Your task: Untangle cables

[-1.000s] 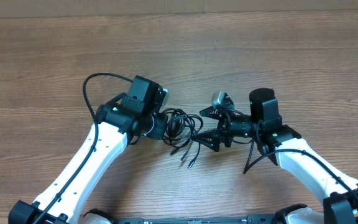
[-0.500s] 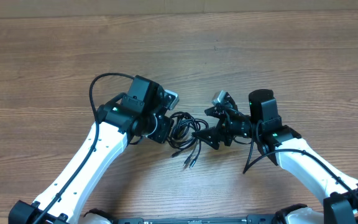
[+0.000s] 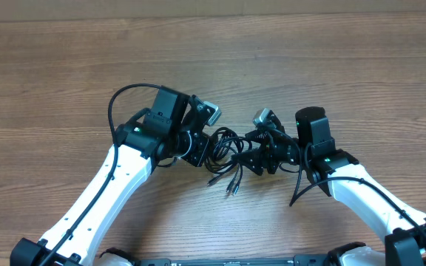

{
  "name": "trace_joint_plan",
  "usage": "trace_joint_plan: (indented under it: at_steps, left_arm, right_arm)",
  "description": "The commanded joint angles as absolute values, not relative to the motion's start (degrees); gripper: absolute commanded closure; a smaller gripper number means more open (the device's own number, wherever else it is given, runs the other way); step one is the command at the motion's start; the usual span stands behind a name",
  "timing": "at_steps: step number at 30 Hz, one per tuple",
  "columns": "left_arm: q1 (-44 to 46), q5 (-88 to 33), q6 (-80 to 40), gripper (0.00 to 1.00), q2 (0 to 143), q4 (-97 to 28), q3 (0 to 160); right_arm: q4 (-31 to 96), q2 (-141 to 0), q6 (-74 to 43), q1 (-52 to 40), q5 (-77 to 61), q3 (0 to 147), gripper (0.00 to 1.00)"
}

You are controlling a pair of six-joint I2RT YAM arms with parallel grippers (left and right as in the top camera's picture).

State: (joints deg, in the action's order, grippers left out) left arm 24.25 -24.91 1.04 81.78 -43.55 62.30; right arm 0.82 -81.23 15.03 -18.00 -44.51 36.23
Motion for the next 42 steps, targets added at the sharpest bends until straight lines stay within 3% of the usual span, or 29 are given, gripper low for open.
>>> trace_joint_plan:
  at_steps: [1, 16, 26, 35, 42]
  left_arm:
    - [24.0, -27.1, -0.4, 0.96, 82.1, -42.1, 63.0]
    - [24.0, -30.1, -12.0, 0.96, 82.1, -26.7, 63.0]
    - [24.0, -29.8, -11.5, 0.96, 82.1, -25.7, 63.0]
    - [24.1, -30.2, 6.2, 0.96, 82.1, -39.6, 63.0]
    - [24.1, -42.0, 15.5, 0.96, 82.1, -44.0, 63.0]
  right_arm:
    - [0.6, -81.1, 15.1, -18.0, -44.6, 36.8, 0.25]
    - [2.3, -81.1, 16.5, -18.0, -44.6, 36.8, 0.25]
    - [2.9, -81.1, 16.8, -18.0, -44.5, 36.8, 0.26]
    - [1.5, -81.1, 16.1, -18.0, -44.6, 36.8, 0.14]
    - [0.4, -81.1, 14.8, -18.0, -44.6, 36.8, 0.09]
